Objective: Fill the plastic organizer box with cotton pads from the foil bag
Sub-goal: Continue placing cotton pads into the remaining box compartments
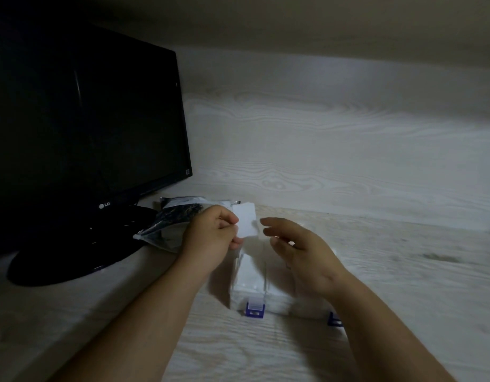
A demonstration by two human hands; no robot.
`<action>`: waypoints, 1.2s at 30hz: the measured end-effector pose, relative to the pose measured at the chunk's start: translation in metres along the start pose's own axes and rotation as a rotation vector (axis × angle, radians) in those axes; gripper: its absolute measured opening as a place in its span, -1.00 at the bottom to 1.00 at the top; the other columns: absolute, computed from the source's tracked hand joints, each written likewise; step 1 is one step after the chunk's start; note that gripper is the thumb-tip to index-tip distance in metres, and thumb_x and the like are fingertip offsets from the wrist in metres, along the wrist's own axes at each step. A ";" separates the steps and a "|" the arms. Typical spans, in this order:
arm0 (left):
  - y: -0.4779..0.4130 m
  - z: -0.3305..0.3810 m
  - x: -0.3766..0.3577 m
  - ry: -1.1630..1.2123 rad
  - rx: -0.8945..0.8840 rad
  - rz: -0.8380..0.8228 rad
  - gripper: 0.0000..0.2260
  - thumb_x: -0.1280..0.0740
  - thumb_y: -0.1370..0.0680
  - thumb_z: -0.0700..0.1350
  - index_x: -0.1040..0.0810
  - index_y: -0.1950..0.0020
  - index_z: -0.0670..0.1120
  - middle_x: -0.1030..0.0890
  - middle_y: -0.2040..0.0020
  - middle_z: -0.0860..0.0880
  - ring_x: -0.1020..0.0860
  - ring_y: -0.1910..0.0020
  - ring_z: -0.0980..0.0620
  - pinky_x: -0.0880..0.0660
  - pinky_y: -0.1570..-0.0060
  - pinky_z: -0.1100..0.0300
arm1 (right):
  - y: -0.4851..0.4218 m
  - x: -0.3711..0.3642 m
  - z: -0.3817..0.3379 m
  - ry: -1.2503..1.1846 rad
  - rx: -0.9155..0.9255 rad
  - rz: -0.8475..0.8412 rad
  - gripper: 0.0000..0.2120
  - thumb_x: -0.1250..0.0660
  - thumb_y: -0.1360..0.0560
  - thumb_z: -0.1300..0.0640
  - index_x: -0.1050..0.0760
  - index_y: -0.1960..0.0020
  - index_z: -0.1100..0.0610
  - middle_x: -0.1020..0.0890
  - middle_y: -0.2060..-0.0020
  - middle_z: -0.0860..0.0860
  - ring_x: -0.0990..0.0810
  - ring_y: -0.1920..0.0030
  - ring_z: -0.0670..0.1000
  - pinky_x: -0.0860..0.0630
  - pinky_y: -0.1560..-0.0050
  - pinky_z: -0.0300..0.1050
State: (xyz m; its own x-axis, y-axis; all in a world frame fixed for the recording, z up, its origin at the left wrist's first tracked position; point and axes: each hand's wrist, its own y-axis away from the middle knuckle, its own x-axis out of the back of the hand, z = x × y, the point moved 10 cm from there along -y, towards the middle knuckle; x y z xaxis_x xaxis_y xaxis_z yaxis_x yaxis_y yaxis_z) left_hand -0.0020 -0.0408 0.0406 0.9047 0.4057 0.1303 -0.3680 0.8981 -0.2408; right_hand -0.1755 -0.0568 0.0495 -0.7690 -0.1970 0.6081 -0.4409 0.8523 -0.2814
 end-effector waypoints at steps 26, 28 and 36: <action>-0.005 -0.011 -0.016 -0.419 -0.109 -0.084 -0.75 -0.44 -0.45 -0.24 -0.57 0.27 0.11 -0.60 0.32 0.13 -0.60 0.24 0.15 -0.52 0.12 0.26 | -0.005 -0.020 0.005 0.389 -0.010 -0.146 -0.66 -0.16 -0.60 0.19 -0.56 -0.29 0.02 -0.56 -0.28 -0.05 -0.49 -0.26 -0.03 -0.34 -0.26 -0.24; -0.005 -0.014 -0.018 -0.439 -0.093 -0.098 -0.76 -0.43 -0.45 -0.24 -0.56 0.28 0.11 -0.61 0.29 0.11 -0.61 0.21 0.13 -0.53 0.11 0.25 | -0.006 -0.023 0.006 0.399 -0.007 -0.159 -0.68 -0.17 -0.60 0.18 -0.57 -0.27 0.03 -0.56 -0.27 -0.03 -0.49 -0.26 0.01 -0.36 -0.29 -0.18; -0.009 -0.032 -0.022 -0.452 -0.005 -0.146 -0.81 -0.44 -0.42 -0.21 -0.68 0.05 0.06 -0.54 0.26 0.15 -0.53 0.18 0.14 -0.46 0.01 0.29 | -0.006 -0.025 0.011 0.388 0.005 -0.158 -0.66 -0.13 -0.63 -0.01 -0.64 -0.12 0.08 -0.61 -0.17 0.00 -0.54 -0.16 0.10 -0.42 -0.25 0.03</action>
State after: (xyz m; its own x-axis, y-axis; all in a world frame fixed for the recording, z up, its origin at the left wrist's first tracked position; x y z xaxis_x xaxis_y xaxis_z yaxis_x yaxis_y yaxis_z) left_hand -0.0113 -0.0633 0.0097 0.7623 0.3096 0.5684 -0.2420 0.9508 -0.1934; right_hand -0.1584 -0.0627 0.0280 -0.4607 -0.1273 0.8784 -0.5425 0.8236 -0.1651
